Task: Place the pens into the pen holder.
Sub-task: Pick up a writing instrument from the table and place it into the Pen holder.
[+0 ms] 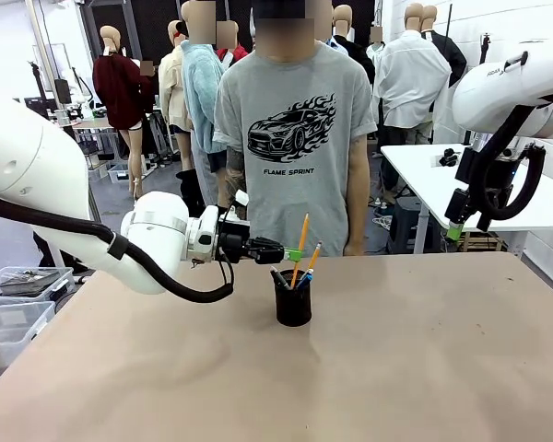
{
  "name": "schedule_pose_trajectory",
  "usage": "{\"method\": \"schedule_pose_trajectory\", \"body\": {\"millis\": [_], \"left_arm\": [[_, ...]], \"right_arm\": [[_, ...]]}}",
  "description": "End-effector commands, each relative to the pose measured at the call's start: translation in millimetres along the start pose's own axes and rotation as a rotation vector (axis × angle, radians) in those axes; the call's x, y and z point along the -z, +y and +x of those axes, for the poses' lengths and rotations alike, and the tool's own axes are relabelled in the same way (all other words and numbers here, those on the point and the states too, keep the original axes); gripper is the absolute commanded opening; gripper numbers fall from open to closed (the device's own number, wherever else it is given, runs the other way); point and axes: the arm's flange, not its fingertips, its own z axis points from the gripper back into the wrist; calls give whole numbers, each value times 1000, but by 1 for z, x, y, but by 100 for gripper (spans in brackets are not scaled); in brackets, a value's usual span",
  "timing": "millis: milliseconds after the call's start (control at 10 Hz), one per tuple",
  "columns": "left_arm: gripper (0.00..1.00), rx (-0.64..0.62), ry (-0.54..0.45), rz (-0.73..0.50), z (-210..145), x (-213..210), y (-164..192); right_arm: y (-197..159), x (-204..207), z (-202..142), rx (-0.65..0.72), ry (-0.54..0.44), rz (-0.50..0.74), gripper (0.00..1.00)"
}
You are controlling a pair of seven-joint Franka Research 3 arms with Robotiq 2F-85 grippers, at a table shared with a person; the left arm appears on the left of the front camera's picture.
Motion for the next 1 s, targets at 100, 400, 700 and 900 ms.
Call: {"method": "schedule_pose_trajectory", "body": {"millis": [100,400,700,900], "left_arm": [[0,20,17,-20,-11,6,7],[0,5,50,-8,-20,8,11],[0,1,66,1,-24,8,13],[38,1,71,0,-22,8,13]], "right_arm": [[-1,0,1,0,-8,-5,100],[-1,0,1,0,-8,-5,100],[-1,0,1,0,-8,-5,100],[-1,0,1,0,-8,-5,100]]}}
